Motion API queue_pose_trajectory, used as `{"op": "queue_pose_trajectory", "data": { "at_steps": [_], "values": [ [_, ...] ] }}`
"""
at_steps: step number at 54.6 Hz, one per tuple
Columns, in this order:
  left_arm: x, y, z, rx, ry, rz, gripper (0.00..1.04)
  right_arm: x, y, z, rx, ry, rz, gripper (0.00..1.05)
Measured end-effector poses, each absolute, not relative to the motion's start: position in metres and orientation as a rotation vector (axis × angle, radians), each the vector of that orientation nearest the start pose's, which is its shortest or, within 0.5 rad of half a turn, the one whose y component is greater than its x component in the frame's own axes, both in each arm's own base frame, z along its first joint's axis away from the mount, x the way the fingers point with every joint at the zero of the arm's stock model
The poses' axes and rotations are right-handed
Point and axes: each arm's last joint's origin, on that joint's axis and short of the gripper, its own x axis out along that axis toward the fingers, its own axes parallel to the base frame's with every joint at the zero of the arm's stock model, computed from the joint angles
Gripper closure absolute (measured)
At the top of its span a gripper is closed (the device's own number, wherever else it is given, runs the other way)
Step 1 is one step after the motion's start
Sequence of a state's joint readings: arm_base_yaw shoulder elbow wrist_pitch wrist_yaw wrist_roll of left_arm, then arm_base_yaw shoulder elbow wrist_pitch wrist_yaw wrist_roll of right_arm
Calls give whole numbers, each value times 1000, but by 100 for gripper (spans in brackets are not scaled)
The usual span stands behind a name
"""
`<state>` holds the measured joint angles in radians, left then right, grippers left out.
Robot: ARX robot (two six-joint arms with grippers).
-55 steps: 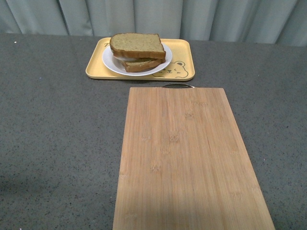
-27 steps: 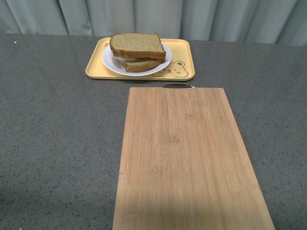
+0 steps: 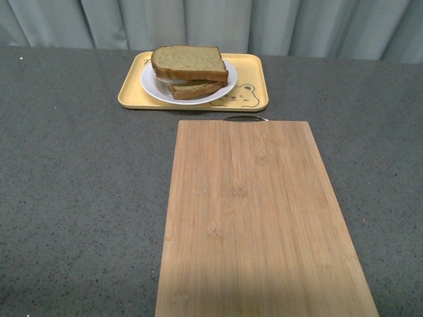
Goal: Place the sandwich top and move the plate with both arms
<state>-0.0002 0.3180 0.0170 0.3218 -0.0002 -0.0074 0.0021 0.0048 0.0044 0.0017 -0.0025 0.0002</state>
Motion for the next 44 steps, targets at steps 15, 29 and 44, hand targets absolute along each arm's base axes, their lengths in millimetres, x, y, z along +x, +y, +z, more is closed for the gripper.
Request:
{"op": "queue_pose_trajectory", "data": {
  "at_steps": [15,29,44],
  "values": [
    [112,0,173,-7,-21,0,101,98,0,165,1,-2,5,9],
    [108,0,172,-7,-21,0,101,98,0,165,0,-2,5,9],
    [97,0,169,-7,-14,0,101,98,0,165,1,-2,5,9]
  ]
}}
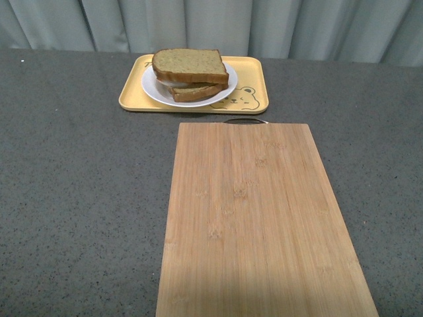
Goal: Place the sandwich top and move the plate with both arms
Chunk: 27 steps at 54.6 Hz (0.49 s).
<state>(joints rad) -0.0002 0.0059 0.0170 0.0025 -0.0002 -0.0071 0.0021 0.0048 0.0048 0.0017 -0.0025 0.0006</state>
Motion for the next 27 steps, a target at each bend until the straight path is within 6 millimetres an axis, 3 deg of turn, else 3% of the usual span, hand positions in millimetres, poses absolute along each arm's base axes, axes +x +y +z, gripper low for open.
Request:
{"op": "queue_pose_trajectory", "data": {
  "at_steps": [4,11,22,27],
  "values": [
    [97,0,169,-7,-14,0,97,98,0,165,1,-2,5,9],
    [97,0,169,-7,-15,0,72,98,0,165,0,-2,5,9],
    [97,0,169,-7,-15,0,22,98,0,165,0,-2,5,9],
    [97,0,169,-7,-15,0,7,98,0,165,0,-2,5,9]
  ]
}}
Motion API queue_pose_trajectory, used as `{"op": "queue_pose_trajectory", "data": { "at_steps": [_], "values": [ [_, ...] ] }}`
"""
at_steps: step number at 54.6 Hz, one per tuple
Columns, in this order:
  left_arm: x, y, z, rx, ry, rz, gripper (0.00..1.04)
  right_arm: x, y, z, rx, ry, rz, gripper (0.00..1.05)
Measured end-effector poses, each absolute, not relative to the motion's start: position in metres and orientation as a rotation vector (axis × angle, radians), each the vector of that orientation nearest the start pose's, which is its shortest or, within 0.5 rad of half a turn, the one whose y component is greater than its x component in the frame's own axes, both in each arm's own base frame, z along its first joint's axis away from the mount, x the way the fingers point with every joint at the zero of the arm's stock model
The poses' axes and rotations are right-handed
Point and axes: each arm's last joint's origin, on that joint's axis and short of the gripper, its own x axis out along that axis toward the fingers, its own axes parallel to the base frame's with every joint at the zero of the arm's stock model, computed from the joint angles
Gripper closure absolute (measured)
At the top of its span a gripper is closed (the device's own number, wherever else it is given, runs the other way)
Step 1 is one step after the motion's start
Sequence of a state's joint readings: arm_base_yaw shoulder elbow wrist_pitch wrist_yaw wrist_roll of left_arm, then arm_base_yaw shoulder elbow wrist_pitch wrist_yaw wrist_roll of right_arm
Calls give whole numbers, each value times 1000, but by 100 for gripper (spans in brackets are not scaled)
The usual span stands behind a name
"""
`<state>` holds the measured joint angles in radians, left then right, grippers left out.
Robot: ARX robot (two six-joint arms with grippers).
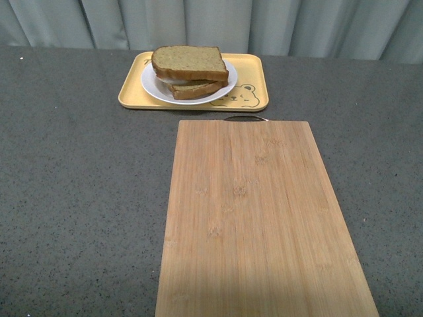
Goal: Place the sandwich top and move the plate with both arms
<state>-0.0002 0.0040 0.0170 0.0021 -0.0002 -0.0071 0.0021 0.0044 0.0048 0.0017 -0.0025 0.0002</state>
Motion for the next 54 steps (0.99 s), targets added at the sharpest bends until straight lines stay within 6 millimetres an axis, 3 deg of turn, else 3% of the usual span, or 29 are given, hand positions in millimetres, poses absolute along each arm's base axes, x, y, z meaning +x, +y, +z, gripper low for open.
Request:
{"op": "queue_pose_trajectory", "data": {
  "at_steps": [54],
  "values": [
    [97,0,169,-6,-15,0,7,98,0,165,1,-2,5,9]
  ]
}}
